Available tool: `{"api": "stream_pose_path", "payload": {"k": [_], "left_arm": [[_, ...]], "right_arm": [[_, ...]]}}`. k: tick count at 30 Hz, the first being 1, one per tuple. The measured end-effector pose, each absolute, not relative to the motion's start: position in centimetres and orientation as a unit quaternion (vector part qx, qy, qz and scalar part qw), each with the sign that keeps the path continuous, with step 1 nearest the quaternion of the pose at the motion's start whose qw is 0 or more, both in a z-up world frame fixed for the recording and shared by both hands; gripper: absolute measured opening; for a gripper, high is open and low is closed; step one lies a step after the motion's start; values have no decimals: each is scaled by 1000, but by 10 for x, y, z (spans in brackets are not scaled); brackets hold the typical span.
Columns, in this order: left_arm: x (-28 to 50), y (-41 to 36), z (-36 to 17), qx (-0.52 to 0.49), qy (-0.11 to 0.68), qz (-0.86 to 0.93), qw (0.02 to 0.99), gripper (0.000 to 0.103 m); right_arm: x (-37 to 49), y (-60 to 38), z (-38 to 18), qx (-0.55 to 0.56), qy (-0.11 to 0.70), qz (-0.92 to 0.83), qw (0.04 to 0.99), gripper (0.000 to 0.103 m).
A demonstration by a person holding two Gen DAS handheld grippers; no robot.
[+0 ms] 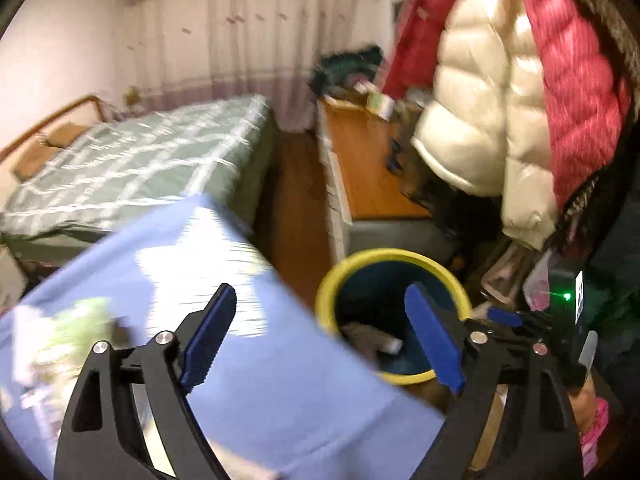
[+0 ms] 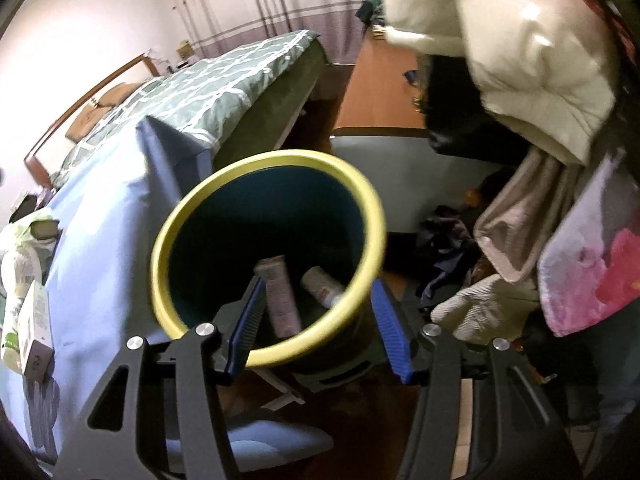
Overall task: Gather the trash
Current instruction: 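Carry the carton over the yellow bin and open the left gripper, then grasp the green plastic bag with the right gripper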
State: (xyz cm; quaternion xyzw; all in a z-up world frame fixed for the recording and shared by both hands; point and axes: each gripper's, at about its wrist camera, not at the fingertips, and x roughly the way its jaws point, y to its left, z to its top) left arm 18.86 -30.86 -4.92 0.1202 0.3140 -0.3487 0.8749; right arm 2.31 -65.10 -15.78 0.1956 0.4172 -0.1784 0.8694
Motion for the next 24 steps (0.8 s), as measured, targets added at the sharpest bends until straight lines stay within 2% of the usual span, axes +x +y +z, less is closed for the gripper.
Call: {"api": "stream_pose_path", "payload": {"k": [6, 13, 20, 24], "left_arm": [[199, -178, -24, 77, 274, -237, 929, 93], [217, -41, -43, 39, 252, -107, 961, 98], [242, 39, -84, 10, 241, -46, 969, 98], [251, 56, -103, -16, 266, -47, 963, 98]], "right_arm": [[52, -601, -144, 159, 425, -136, 881, 53], [98, -528, -123, 120, 422, -71, 896, 53], [151, -444, -88, 94, 403, 27, 910, 53], [175, -391, -62, 69, 375, 83, 921, 53]]}}
